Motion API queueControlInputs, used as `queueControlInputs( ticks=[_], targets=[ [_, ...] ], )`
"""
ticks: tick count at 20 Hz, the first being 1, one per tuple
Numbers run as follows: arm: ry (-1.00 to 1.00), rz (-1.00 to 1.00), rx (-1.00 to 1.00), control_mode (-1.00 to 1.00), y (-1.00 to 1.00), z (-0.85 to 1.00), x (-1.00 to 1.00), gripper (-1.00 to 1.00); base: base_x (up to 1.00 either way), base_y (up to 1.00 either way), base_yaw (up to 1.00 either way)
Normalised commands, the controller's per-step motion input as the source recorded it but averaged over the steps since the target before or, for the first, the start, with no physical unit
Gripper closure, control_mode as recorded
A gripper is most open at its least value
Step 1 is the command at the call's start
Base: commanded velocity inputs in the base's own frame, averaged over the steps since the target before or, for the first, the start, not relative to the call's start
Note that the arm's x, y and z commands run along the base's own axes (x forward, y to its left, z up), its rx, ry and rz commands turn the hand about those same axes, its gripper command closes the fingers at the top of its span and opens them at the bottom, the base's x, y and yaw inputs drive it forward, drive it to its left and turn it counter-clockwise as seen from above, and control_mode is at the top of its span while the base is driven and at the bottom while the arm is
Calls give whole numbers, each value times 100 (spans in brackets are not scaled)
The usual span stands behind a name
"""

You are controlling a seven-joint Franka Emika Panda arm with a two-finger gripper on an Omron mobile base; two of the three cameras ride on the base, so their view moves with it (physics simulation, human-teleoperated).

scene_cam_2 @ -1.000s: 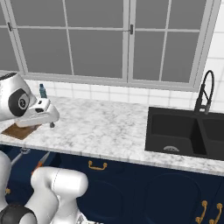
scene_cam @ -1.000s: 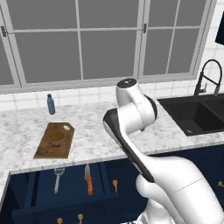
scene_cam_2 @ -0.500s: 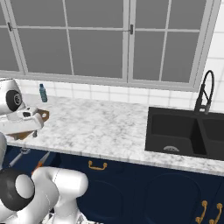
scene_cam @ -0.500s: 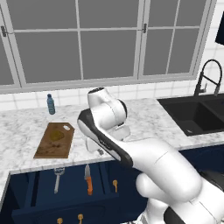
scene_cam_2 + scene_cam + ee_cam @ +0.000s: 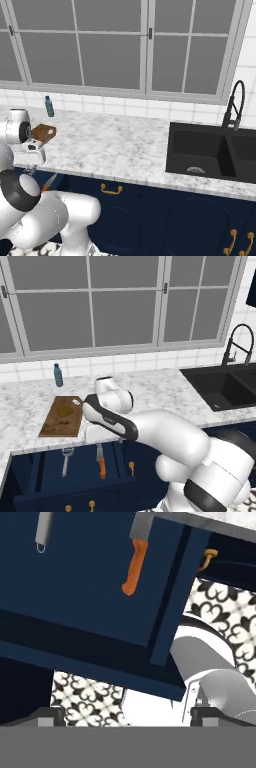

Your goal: Place the appropriate cutting tool for cutting the avocado skin on the cutting board.

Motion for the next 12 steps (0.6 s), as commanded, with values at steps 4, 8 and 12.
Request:
queueControlInputs(
  ticks=[4, 8, 12],
  targets=[
    [8, -2, 13, -100, 30, -79, 2, -100, 0, 0, 0],
    [6, 0, 1, -100, 27, -57, 3, -100, 0, 0, 0],
    [2, 0, 0, -100, 27, -53, 0, -100, 0, 0, 0]
  ],
)
